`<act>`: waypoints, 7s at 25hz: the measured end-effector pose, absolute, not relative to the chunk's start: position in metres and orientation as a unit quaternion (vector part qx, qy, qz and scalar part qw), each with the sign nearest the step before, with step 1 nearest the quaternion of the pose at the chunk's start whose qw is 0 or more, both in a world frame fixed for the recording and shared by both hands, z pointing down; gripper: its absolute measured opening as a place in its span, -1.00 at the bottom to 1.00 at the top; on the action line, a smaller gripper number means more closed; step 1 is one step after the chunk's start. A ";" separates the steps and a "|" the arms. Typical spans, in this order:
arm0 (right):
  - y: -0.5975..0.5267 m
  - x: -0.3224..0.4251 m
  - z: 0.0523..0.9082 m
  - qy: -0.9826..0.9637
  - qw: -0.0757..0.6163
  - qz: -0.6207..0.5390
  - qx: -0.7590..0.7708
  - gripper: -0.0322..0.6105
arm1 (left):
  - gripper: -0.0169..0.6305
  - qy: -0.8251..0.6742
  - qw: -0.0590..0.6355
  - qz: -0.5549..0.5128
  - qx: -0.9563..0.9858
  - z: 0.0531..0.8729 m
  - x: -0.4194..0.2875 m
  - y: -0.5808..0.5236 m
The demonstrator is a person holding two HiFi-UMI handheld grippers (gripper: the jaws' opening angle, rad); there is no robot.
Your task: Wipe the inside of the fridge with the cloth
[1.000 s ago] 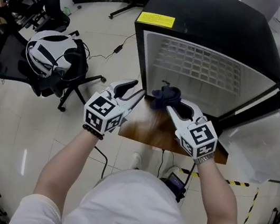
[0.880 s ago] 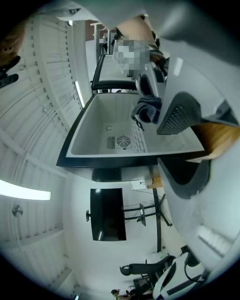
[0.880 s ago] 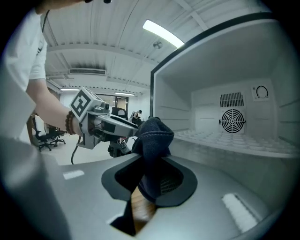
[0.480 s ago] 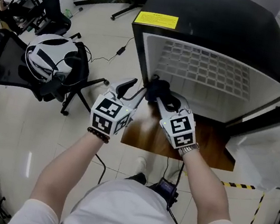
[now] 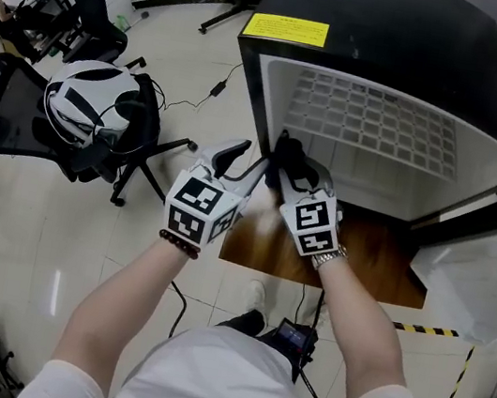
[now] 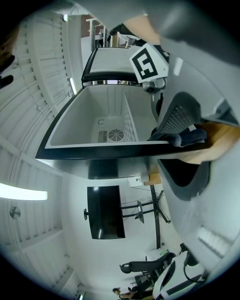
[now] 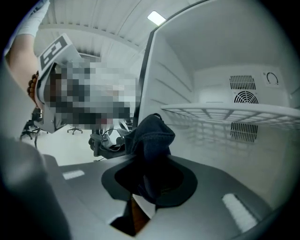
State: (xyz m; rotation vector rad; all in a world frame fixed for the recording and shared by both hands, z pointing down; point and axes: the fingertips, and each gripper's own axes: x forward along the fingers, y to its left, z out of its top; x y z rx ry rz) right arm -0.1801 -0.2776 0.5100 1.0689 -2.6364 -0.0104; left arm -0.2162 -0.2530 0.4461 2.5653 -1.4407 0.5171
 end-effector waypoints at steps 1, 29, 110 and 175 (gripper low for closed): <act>-0.279 -0.180 0.510 -0.916 0.147 -0.008 0.373 -0.67 | -0.45 -0.481 0.077 0.173 0.856 0.447 -0.216 -0.254; -0.350 -0.172 0.523 -0.892 0.127 -0.010 0.433 -0.69 | -0.76 -0.477 0.038 0.176 0.860 0.444 -0.182 -0.255; -0.453 -0.059 0.538 -0.802 0.147 0.000 0.578 -0.69 | -0.58 -0.545 0.072 0.165 0.819 0.453 -0.212 -0.266; -0.409 0.044 0.519 -0.715 0.119 0.038 0.688 -0.69 | -0.57 -0.550 0.072 0.162 0.816 0.455 -0.211 -0.270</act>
